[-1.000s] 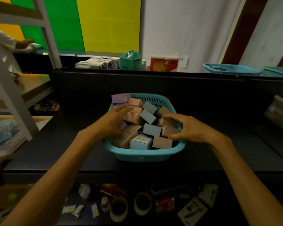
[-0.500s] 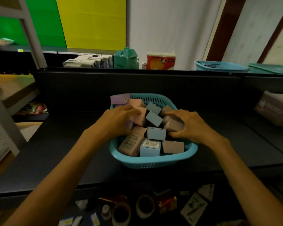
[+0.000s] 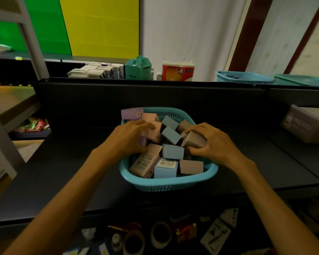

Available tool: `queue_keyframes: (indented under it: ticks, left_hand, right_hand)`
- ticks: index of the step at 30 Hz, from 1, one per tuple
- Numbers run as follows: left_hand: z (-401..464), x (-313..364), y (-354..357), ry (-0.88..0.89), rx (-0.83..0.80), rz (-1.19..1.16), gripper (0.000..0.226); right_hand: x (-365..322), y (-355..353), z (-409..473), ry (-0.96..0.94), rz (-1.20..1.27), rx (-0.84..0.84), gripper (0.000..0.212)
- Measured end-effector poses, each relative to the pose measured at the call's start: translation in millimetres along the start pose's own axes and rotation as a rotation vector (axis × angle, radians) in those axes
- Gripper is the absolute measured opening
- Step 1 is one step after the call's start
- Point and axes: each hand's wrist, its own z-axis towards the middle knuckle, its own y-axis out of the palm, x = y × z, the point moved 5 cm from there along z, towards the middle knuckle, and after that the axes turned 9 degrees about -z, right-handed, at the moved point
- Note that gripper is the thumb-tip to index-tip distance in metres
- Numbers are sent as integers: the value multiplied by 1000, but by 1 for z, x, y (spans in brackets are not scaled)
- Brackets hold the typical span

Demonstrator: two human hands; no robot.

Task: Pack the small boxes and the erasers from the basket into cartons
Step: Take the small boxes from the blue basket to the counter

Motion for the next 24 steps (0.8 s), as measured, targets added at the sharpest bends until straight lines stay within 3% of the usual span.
queue_keyframes:
  ticks: [9, 18, 24]
  left_hand:
    - [-15, 0, -32, 1, 118, -205, 71]
    - [-40, 34, -74, 177, 383, -329, 68]
    - [-30, 88, -62, 247, 374, -468, 67]
  right_hand:
    - [8, -32, -16, 30, 313, 183, 46]
    - [20, -44, -41, 109, 633, 314, 40]
    - [46, -53, -78, 200, 681, 343, 38]
